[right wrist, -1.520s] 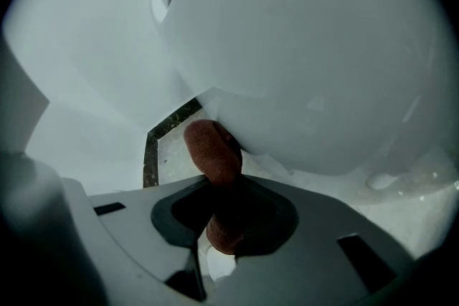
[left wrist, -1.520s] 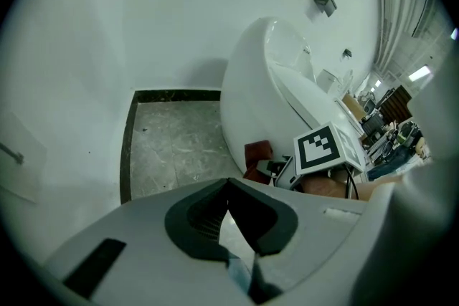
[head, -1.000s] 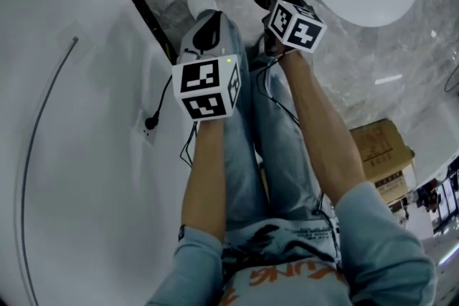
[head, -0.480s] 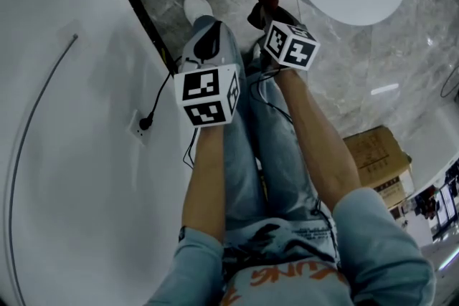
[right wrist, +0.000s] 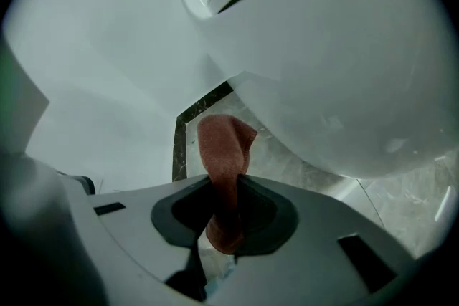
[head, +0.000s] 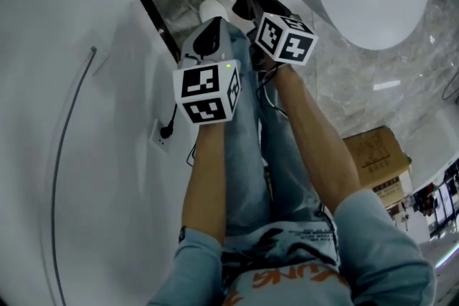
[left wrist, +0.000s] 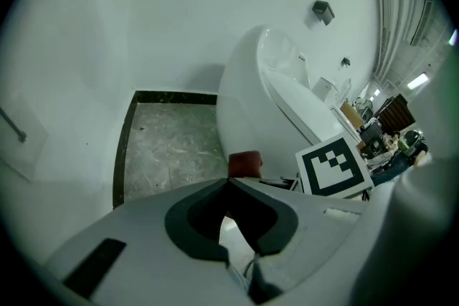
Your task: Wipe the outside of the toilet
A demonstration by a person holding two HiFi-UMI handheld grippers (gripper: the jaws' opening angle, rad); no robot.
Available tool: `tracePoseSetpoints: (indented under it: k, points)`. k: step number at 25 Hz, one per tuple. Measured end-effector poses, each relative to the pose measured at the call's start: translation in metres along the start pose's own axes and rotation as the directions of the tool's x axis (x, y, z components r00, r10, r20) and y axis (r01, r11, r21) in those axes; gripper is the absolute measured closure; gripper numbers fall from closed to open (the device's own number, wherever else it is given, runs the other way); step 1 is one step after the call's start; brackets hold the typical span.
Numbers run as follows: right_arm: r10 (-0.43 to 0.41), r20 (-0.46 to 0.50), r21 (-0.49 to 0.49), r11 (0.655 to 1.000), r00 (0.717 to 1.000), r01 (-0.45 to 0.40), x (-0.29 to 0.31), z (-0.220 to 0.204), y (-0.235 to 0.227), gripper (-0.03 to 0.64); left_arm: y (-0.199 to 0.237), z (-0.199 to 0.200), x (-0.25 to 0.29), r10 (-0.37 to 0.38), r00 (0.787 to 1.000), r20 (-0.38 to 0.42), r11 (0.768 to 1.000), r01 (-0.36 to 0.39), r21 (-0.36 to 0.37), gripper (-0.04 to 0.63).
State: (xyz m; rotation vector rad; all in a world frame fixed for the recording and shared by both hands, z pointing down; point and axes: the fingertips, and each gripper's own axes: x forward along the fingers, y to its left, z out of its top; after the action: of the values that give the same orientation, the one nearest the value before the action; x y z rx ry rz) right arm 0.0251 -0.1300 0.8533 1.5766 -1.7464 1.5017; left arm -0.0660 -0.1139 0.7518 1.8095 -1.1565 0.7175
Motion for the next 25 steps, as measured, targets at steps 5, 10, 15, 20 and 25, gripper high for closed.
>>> tracePoseSetpoints:
  k: [5, 10, 15, 20, 25]
  points:
    - [-0.022, -0.019, 0.009, 1.0, 1.0, 0.022, 0.036, 0.025, 0.016, 0.543, 0.028, 0.024, 0.013, -0.011, 0.999, -0.032, 1.0, 0.011, -0.01, 0.6]
    - [-0.052, 0.015, 0.08, 0.995, 0.999, 0.051, 0.072, 0.056, 0.022, 0.543, 0.049, 0.043, 0.033, -0.036, 0.997, -0.061, 0.999, 0.035, -0.009, 0.6]
    - [-0.091, 0.045, 0.127, 0.988, 0.995, 0.084, 0.105, 0.079, 0.019, 0.543, 0.072, 0.055, 0.053, -0.057, 0.995, -0.076, 0.998, 0.057, -0.003, 0.6]
    - [-0.133, 0.061, 0.147, 0.981, 0.989, 0.123, 0.127, 0.1, 0.006, 0.543, 0.087, 0.063, 0.068, -0.063, 0.993, -0.097, 0.998, 0.063, -0.005, 0.6]
    - [-0.183, 0.087, 0.157, 0.973, 0.979, 0.168, 0.137, 0.117, 0.003, 0.544, 0.102, 0.065, 0.069, -0.068, 0.991, -0.112, 0.998, 0.067, -0.014, 0.6]
